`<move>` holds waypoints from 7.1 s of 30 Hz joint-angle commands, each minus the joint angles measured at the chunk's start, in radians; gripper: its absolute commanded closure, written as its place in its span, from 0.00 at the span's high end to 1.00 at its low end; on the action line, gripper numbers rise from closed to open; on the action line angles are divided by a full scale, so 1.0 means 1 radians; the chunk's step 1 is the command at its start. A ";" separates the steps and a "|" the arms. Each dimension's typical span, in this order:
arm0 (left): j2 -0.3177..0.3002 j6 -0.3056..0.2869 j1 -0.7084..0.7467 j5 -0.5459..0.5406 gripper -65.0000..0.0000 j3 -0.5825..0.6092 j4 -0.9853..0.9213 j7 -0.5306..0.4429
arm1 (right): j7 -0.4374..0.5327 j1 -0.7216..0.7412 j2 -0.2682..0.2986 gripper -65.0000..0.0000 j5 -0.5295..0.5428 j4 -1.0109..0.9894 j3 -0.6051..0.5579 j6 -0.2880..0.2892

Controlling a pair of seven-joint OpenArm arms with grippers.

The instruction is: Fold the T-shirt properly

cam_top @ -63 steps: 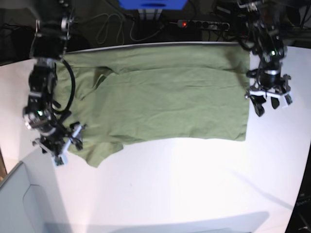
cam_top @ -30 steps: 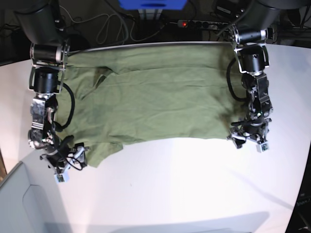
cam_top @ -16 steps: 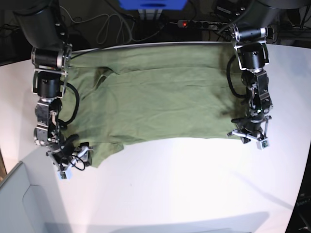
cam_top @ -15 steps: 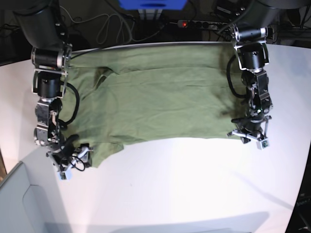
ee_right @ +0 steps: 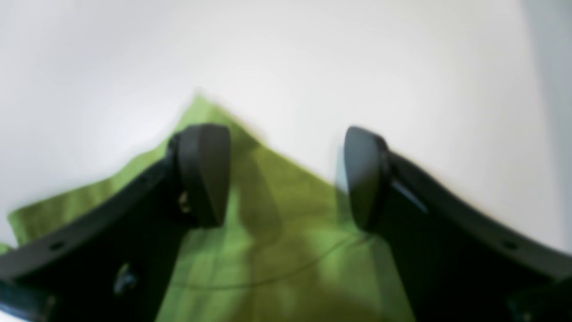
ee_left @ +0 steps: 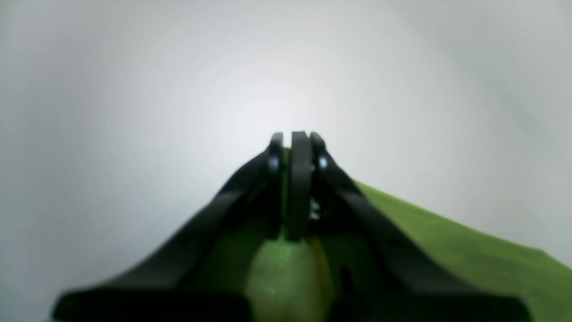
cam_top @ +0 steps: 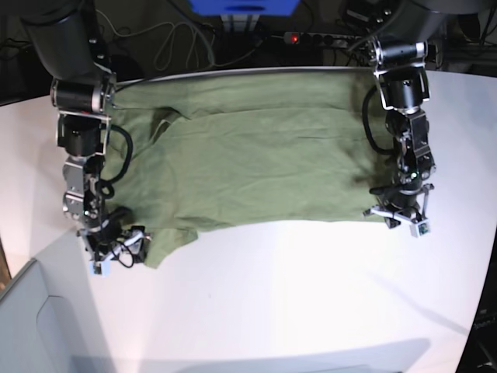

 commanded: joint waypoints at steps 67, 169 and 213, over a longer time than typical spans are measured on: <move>0.114 0.007 0.415 0.002 0.00 -0.117 0.633 0.040 | -0.074 -0.581 -0.053 0.00 0.012 0.942 0.103 0.004; 0.112 0.007 0.541 -0.032 0.32 -0.132 0.578 0.044 | -0.476 -0.687 -0.093 0.59 0.006 1.171 0.207 0.006; 0.102 0.007 0.538 -0.026 0.32 -0.134 0.570 0.044 | -0.531 -0.692 -0.061 0.03 0.003 1.177 0.253 0.210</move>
